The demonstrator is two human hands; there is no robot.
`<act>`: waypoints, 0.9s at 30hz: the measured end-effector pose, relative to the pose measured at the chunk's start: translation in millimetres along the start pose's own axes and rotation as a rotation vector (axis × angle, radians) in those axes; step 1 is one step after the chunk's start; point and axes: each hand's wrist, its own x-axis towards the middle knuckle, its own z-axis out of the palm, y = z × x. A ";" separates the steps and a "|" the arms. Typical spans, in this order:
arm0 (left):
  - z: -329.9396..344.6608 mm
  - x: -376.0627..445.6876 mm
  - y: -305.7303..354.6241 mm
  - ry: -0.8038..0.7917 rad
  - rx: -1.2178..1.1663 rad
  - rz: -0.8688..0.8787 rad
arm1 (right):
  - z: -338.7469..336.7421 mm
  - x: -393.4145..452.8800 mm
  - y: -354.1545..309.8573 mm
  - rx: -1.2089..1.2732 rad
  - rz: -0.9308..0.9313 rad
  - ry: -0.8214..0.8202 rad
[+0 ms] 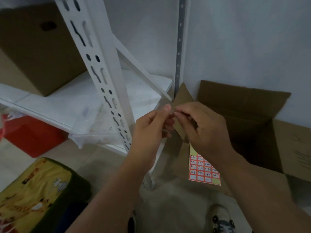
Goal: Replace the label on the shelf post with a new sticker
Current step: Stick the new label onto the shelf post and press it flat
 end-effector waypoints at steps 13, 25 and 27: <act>-22.9 9.7 2.1 0.028 -0.232 0.046 | 10.7 4.8 1.4 -0.242 -0.144 0.048; -2.5 2.6 3.9 0.150 -0.128 0.341 | -9.4 2.4 -13.9 0.576 0.551 -0.090; 2.3 -0.8 2.6 0.144 -0.036 0.404 | -11.5 6.4 -18.5 0.689 0.649 -0.069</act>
